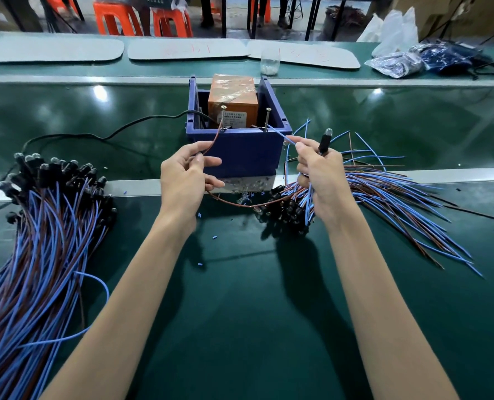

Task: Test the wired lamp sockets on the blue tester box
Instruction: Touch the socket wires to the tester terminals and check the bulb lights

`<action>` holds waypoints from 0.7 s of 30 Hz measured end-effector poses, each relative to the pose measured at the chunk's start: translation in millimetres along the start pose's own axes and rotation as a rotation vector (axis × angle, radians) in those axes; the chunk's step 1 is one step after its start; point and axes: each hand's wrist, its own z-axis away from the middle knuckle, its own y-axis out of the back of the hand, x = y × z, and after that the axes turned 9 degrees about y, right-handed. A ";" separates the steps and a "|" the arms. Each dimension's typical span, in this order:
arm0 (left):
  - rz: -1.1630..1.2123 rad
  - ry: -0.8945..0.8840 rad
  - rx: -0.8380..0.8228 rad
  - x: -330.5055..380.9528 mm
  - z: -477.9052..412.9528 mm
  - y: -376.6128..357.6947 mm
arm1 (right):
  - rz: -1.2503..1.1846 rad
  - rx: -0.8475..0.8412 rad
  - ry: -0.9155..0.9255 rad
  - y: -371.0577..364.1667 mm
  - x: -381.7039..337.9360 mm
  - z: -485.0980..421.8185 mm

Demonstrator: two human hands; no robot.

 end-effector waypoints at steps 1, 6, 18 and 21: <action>-0.008 -0.002 0.009 -1.1 -1.2 0.3 | 0.001 -0.001 0.002 -0.3 0.2 0.1; -0.016 -0.003 0.040 -5.4 -5.7 0.7 | 0.008 0.003 0.004 -0.7 0.1 -0.2; -0.069 -0.001 0.054 -8.0 -6.9 0.6 | 0.039 0.009 0.006 1.2 -0.5 1.0; -0.070 -0.004 0.049 -7.6 -6.8 1.4 | 0.033 -0.003 0.006 2.2 -0.1 0.5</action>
